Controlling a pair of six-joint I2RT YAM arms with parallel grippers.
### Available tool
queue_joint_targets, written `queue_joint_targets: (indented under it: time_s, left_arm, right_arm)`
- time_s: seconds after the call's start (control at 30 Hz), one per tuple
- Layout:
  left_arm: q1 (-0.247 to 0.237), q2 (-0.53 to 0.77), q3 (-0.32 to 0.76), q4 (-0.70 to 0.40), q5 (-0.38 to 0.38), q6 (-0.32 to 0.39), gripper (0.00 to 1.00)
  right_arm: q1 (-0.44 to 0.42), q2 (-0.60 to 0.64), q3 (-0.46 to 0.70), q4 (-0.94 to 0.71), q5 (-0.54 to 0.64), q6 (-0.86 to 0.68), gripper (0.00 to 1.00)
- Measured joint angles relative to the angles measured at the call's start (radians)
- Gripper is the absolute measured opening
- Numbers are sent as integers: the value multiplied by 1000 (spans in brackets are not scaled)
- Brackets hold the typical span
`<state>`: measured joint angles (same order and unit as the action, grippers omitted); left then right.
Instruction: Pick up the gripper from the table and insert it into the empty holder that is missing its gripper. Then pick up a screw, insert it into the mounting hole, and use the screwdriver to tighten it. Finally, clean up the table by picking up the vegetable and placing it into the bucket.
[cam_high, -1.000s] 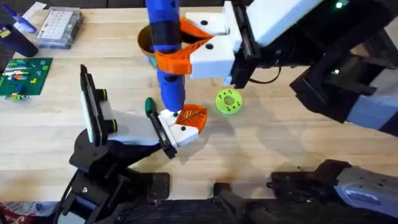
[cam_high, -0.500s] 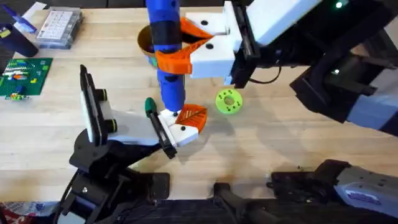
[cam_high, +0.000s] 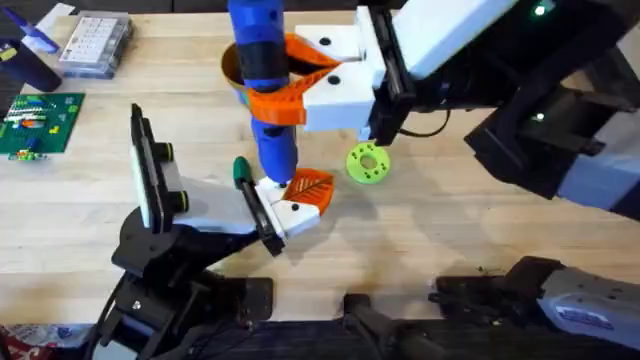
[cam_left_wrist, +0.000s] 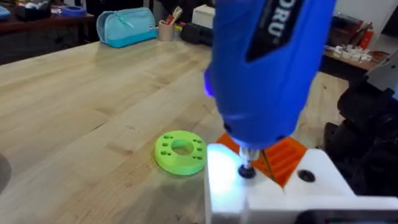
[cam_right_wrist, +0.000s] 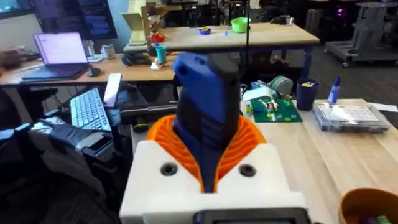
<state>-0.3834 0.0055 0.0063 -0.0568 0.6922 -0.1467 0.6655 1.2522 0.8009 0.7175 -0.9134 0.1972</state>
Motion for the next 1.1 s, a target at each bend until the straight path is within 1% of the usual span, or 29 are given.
queue_joint_targets:
  time_s: [0.23,0.4,0.5,0.67,0.73,0.97,1.03,1.1]
  left_arm:
    - [0,0,0,0,-2,-2,13]
    - [-1,0,0,2,-3,1,13]
    - [-1,0,0,1,-4,1,13]
    - [-1,0,0,1,-4,0,13]
    - [-1,0,0,1,-5,0,13]
    - [-1,0,0,1,-5,1,13]
    - [-1,0,0,1,-4,1,13]
    - [-1,0,0,1,-4,1,13]
  right_arm:
    - [-1,0,0,2,1,0,60]
    - [-4,0,-7,40,-12,2,60]
    - [-24,1,-11,112,-11,41,60]
    - [-85,4,-12,320,-11,171,60]
    - [-109,4,-12,368,-11,213,60]
    - [-149,4,-12,363,-12,292,60]
    - [-162,4,-12,331,-13,297,60]
    - [-187,4,-11,263,-16,291,60]
